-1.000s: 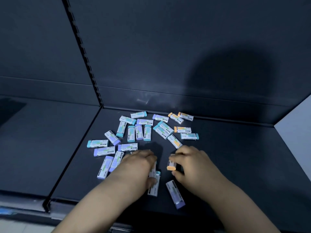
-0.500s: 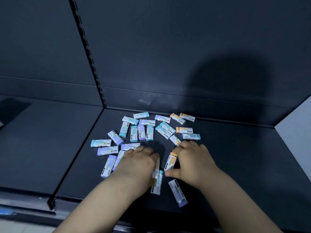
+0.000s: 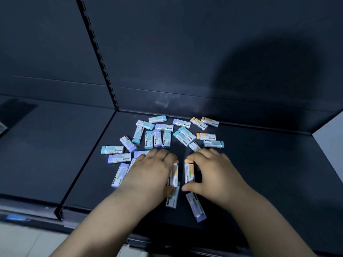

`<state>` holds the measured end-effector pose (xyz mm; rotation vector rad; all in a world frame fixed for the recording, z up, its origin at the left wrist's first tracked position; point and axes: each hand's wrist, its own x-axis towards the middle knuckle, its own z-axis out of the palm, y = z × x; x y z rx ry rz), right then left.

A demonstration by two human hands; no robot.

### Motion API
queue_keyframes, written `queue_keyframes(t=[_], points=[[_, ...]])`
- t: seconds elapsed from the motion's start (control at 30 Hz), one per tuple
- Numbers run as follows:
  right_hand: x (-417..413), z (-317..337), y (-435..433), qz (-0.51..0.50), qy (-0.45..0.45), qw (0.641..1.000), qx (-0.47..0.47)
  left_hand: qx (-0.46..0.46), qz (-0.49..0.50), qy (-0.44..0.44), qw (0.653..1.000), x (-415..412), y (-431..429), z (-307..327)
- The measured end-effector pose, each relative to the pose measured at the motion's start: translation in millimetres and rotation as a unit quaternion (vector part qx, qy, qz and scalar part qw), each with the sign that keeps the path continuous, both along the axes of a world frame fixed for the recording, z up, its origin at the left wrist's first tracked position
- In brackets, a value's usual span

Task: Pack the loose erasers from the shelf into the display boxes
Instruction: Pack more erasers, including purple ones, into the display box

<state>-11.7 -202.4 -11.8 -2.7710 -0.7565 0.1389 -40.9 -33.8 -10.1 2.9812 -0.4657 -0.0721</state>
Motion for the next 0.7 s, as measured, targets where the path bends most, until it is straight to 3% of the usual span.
queue_keyframes(t=[0.27,0.37,0.47,0.7], points=[[-3,-2,-4,0.023,-0.014,0.999,0.018,0.014,0.012,0.001,1.0,-4,-8,0],[-6,0,6,0.031,-0.008,0.999,0.029,0.005,-0.003,-0.042,0.999,-9,4,-4],[-10,3,23,0.029,-0.002,0.999,0.028,-0.024,-0.007,-0.088,0.996,-14,27,-15],[-25,6,107,0.0,-0.011,0.999,0.036,-0.053,-0.031,-0.097,0.993,-22,120,-13]])
